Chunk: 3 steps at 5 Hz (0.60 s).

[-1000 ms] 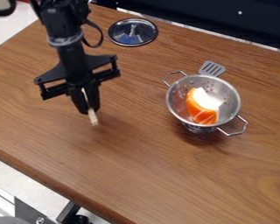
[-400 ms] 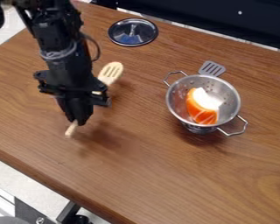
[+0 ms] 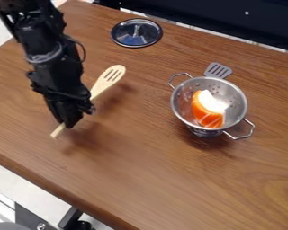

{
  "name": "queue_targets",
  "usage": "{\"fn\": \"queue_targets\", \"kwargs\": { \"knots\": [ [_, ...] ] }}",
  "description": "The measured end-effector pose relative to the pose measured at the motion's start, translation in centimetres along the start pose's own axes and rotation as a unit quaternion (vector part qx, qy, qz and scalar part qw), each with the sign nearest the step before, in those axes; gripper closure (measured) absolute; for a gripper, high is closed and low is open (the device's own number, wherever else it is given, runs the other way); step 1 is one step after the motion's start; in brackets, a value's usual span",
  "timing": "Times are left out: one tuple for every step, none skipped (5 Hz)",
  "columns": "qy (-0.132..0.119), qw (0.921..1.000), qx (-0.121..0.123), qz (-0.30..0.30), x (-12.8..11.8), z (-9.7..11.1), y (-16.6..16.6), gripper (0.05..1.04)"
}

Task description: Move the spatula to the bottom left of the table

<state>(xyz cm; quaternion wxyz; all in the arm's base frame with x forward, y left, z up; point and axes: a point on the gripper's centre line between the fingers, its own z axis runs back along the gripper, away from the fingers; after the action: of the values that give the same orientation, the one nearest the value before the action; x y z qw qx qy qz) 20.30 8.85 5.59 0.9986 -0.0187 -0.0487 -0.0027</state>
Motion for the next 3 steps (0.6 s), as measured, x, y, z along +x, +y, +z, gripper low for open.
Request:
{"fn": "queue_targets", "kwargs": {
  "knots": [
    [0.024,0.9996,-0.002,0.015,0.3,-0.2,1.1,1.006],
    [0.015,0.9993,0.007,0.035,0.4,0.1,2.4,1.006],
    [0.022,0.9995,0.003,0.023,0.2,-0.1,3.6,1.006]
  ]
}}
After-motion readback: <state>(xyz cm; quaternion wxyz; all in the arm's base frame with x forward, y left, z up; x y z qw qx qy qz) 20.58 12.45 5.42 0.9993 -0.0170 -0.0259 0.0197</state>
